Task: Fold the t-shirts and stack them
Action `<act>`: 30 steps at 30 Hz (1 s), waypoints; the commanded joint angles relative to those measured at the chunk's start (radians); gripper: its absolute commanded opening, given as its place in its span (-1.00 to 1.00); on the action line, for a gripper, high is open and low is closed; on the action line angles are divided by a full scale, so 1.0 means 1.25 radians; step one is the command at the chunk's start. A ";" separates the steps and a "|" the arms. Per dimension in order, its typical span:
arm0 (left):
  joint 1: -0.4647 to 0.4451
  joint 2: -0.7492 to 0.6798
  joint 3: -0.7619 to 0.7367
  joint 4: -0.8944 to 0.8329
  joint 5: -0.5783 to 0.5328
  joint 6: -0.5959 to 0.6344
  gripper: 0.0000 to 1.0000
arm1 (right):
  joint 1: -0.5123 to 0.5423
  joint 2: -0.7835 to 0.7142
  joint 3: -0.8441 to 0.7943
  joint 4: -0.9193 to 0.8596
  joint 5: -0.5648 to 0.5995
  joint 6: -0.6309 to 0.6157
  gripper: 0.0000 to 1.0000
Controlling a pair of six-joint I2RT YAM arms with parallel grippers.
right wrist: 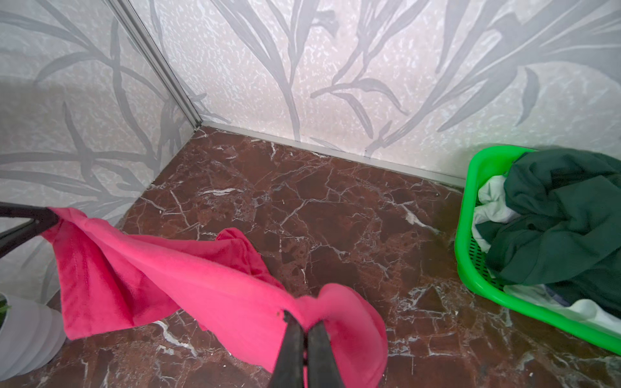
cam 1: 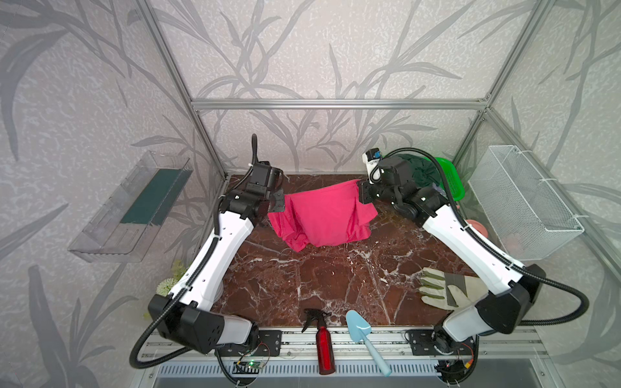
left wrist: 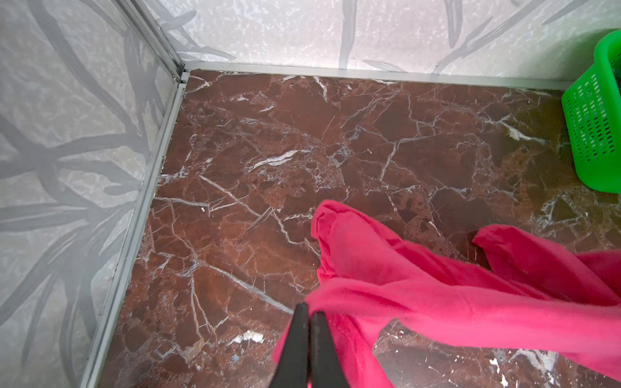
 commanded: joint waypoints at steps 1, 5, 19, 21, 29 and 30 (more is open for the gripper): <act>0.058 0.121 0.125 0.027 0.053 0.009 -1.00 | -0.056 0.127 0.134 -0.050 0.016 -0.039 -1.00; 0.078 0.312 0.521 -0.106 0.063 0.036 -1.00 | -0.099 0.347 0.574 -0.233 -0.008 -0.074 -1.00; 0.067 0.040 0.375 -0.018 0.154 0.045 -1.00 | -0.099 0.148 0.408 -0.153 -0.001 -0.102 -1.00; 0.055 -0.049 0.131 0.027 0.172 -0.001 -1.00 | -0.099 0.105 0.257 -0.147 -0.035 -0.098 -1.00; -0.072 -0.050 -0.475 0.223 0.329 -0.190 -0.99 | -0.100 0.038 -0.305 0.056 0.015 -0.001 -1.00; -0.097 -0.016 -0.481 0.227 0.336 -0.196 -0.98 | -0.100 0.049 -0.332 0.057 0.033 0.017 -1.00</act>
